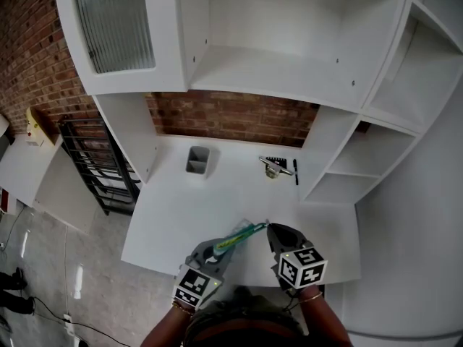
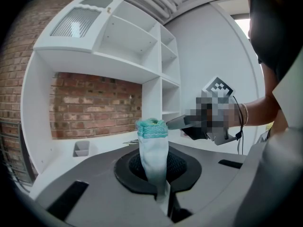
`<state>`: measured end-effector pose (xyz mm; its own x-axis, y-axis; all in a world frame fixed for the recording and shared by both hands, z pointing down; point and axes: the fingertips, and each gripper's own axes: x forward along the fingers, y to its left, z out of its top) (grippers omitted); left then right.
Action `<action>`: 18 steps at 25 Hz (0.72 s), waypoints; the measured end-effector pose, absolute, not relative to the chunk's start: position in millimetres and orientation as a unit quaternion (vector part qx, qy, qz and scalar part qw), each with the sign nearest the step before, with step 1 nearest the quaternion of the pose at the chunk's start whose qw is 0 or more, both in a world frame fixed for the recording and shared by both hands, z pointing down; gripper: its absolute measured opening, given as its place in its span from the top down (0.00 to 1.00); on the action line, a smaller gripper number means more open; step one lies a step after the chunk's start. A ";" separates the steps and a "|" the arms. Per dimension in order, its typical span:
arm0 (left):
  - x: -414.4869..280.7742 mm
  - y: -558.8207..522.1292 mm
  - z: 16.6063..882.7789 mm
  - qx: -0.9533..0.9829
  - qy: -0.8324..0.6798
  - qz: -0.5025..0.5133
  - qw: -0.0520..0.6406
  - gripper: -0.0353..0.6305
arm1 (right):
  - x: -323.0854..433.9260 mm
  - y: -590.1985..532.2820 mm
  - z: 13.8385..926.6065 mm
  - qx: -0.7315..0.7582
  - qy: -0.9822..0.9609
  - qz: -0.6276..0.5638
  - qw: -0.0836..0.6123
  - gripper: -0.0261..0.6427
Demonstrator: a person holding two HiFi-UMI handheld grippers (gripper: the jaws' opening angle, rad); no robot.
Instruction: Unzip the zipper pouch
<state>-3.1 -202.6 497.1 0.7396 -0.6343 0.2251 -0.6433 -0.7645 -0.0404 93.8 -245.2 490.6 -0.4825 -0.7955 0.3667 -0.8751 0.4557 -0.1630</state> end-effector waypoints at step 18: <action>-20.8 -213.4 494.8 0.925 -0.366 0.096 0.047 0.94 | 127.7 -233.9 470.6 0.524 -0.837 0.148 0.057 0.90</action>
<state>-20.8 -213.4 494.8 0.7139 -0.6676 0.2113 -0.6857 -0.7277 0.0176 127.7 -233.9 470.6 -0.4438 -0.8605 0.2500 -0.8941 0.4064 -0.1882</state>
